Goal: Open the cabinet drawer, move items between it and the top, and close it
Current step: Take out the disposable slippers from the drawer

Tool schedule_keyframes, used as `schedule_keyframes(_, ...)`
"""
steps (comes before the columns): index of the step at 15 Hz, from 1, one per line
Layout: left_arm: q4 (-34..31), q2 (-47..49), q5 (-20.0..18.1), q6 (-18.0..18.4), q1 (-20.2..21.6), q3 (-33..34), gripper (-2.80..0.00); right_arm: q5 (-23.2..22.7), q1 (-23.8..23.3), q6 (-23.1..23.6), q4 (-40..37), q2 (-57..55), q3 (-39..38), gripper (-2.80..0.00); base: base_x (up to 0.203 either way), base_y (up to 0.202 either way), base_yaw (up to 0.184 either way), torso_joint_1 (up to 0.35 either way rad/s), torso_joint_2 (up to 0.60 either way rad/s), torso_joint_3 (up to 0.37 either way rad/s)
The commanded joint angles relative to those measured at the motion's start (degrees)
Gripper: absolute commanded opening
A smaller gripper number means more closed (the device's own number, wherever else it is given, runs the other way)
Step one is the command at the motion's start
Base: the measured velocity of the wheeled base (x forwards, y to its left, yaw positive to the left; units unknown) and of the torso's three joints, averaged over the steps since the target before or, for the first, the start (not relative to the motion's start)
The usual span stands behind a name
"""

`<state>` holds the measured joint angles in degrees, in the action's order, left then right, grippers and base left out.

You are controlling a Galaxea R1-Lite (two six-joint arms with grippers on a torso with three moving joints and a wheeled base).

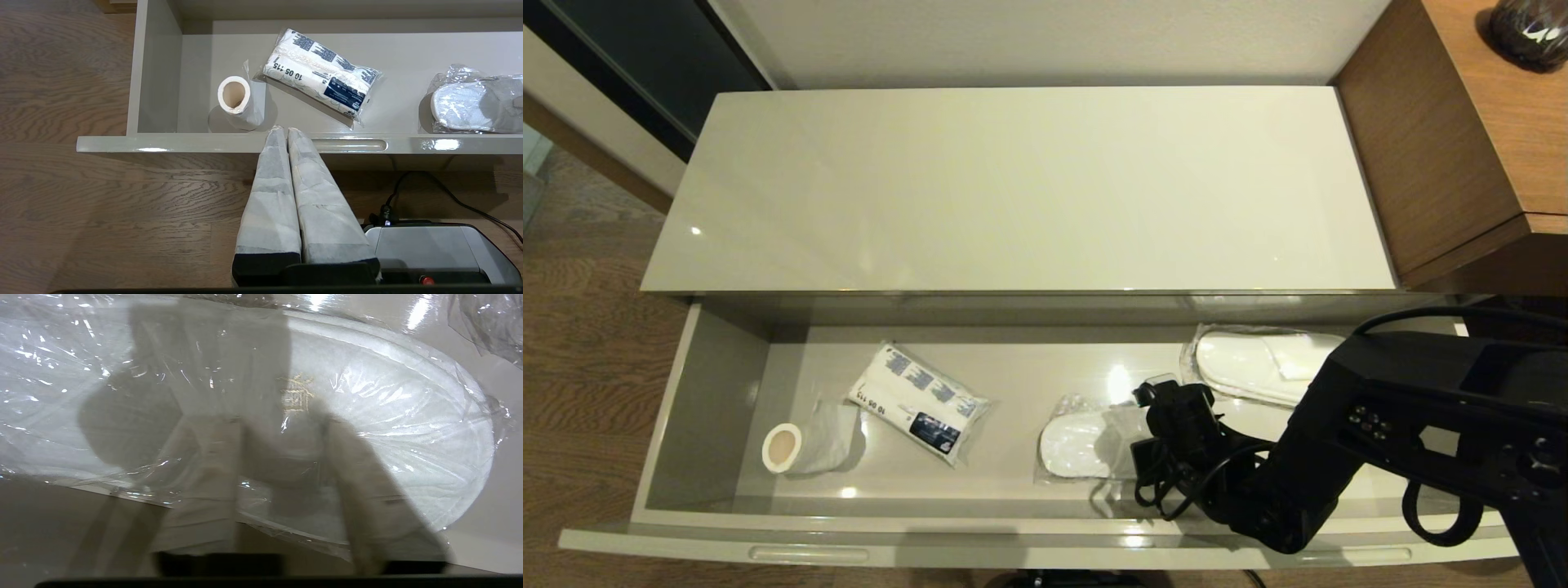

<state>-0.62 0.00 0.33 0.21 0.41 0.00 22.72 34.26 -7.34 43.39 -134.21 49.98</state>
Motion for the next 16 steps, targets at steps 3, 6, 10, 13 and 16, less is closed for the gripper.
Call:
schedule_keyframes(3, 0.01, 0.09, 0.02, -0.03, 0.02, 0.0, -2.8, 0.13, 0.02, -0.13, 0.21, 0.09, -0.06, -2.8, 0.0, 0.0, 0.0, 0.0, 0.0, 0.0)
schedule_keyframes(6, 0.01, 0.09, 0.02, -0.03, 0.02, 0.0, -2.8, 0.13, -0.15, -0.13, 0.21, 0.22, -0.02, -2.8, 0.0, 0.0, 0.0, 0.0, 0.0, 0.0)
schedule_keyframes(10, 0.01, 0.09, 0.02, 0.05, 0.02, 0.0, -2.8, 0.18, -0.15, -0.13, 0.21, 0.73, -0.53, -2.8, 0.0, 0.0, 0.0, 0.0, 0.0, 0.0)
schedule_keyframes(13, 0.01, 0.09, 0.02, 0.05, 0.01, 0.0, -2.8, 0.21, -0.15, -0.22, 0.21, 1.59, -1.03, -2.8, 0.0, 0.0, 0.0, 0.0, 0.0, 0.0)
schedule_keyframes(16, 0.01, 0.09, 0.02, 0.06, 0.02, 0.0, -2.8, 0.21, -0.15, -0.22, 0.03, 2.46, -1.55, -2.8, 0.0, 0.0, 0.0, 0.0, 0.0, 0.0)
